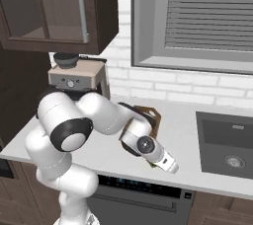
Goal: Pick up the sponge from the counter and clean the cutting board by briefly scrubbing or pressing down on the cutting board. Once finished, release the sponge.
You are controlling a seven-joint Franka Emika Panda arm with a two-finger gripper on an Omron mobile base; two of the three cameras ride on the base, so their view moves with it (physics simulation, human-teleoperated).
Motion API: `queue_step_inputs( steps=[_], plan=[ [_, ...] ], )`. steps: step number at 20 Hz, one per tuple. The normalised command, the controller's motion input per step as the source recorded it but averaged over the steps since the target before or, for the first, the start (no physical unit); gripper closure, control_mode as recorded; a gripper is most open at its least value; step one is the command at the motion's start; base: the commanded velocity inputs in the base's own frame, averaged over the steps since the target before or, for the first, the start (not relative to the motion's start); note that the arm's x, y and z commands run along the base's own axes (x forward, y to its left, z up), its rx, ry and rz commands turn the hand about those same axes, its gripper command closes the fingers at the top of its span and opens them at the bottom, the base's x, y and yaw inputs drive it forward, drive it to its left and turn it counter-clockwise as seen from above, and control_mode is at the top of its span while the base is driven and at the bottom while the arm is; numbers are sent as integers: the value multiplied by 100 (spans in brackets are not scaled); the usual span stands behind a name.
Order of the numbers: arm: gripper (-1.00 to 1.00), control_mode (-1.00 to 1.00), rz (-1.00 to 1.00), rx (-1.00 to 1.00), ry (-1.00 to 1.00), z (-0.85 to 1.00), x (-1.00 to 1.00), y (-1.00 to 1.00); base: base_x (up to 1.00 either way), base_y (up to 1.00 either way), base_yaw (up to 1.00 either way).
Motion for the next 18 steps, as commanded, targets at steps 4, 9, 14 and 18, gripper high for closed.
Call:
queue_step_inputs(
  steps=[4,9,14,18],
  plan=[
    [100,-100,4,0,0,-53,4,-5,0,0,0],
    [-100,-100,1,1,0,-13,0,-6,0,0,0],
    [-100,-100,0,0,0,15,0,-7,0,0,0],
    [-100,-100,0,0,0,42,0,-17,0,0,0]
  ],
)
